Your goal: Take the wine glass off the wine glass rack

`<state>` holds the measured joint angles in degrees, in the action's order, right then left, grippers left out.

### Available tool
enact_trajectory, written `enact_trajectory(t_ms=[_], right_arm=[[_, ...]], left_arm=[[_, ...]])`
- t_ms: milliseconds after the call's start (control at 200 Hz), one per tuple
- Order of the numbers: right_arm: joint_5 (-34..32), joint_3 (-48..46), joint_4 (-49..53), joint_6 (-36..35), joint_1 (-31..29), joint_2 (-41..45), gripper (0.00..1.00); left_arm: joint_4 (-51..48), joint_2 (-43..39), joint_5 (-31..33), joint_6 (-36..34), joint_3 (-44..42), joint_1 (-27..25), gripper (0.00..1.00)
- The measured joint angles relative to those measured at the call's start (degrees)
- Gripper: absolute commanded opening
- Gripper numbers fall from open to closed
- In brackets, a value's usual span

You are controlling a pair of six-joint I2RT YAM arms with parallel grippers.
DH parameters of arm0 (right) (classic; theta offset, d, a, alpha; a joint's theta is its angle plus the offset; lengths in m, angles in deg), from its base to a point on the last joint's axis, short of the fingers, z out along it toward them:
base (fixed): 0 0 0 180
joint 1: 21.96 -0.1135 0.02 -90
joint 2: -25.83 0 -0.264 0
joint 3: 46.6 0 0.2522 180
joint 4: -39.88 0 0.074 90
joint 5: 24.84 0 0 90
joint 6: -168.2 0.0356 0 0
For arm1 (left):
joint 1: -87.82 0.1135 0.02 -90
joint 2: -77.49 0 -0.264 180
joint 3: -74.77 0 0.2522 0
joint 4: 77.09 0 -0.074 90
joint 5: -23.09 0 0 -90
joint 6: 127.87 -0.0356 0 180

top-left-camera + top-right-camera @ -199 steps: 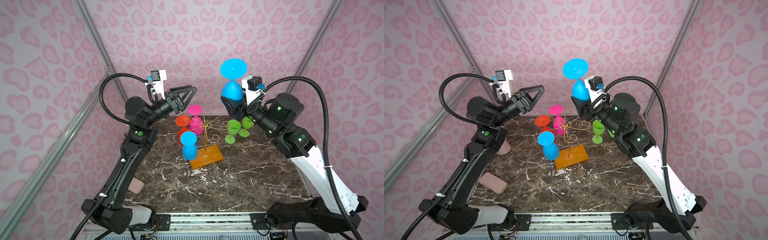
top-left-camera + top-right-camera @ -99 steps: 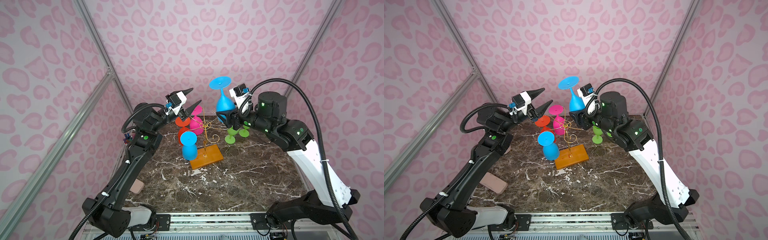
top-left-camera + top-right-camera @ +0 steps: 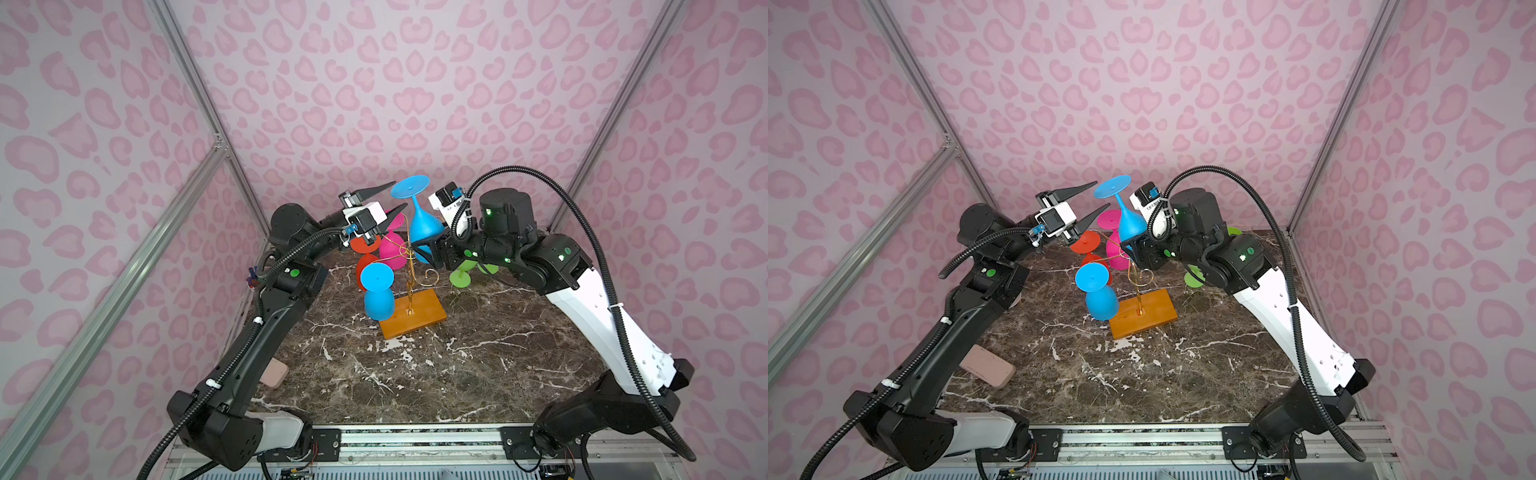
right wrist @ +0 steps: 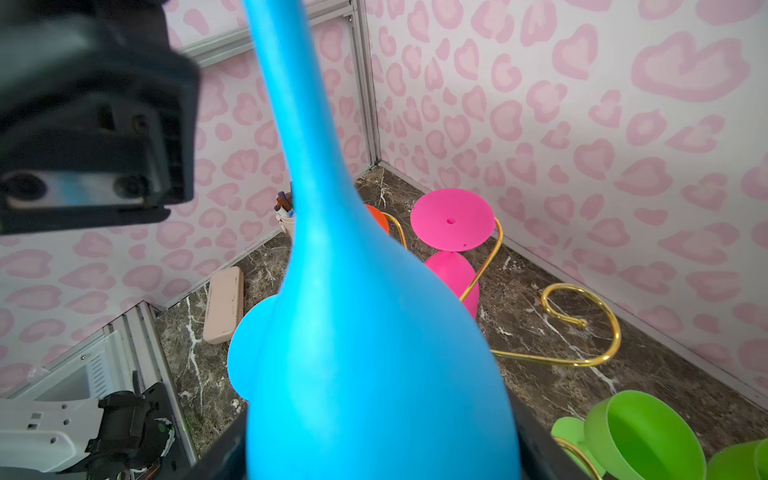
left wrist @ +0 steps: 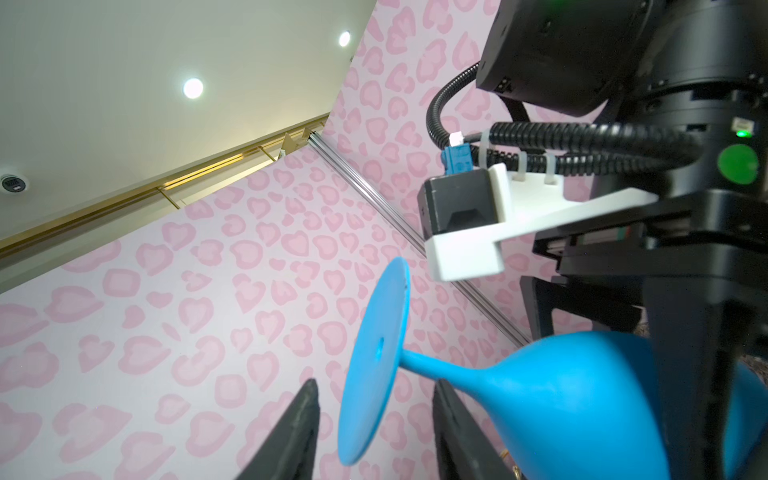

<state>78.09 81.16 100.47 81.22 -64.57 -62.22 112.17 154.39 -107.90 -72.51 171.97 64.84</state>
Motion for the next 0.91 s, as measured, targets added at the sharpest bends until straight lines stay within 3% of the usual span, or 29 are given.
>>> enact_trajectory(t_ms=[135, 325, 430, 610, 745, 905], right_arm=[[1.05, -0.63, 0.0, 0.66, -0.63, -0.15, 0.52], [1.68, -1.03, -0.46, 1.05, -0.76, -0.33, 0.53], [1.7, -0.98, -0.72, 1.73, -0.7, -0.33, 0.61], [1.81, -1.79, -1.68, 2.21, -0.46, 0.55, 0.88], [2.93, -7.52, -7.13, 2.73, 0.15, 5.07, 0.98], [4.72, -16.52, -16.87, 4.57, 1.84, 12.81, 0.98]], left_arm=[[0.61, 0.22, 0.02, -1.2, 0.02, -0.02, 0.37], [0.07, 0.24, -0.72, -2.34, 0.02, -0.15, 0.14], [-0.98, 0.24, -0.79, -3.8, 0.02, 0.11, 0.03], [-1.86, 0.35, 1.22, -4.2, 0.02, 0.13, 0.03], [-1.88, 0.85, 4.09, -0.94, 1.03, -0.11, 0.03], [-1.27, 1.51, 6.6, 3.72, 1.44, 0.44, 0.03]])
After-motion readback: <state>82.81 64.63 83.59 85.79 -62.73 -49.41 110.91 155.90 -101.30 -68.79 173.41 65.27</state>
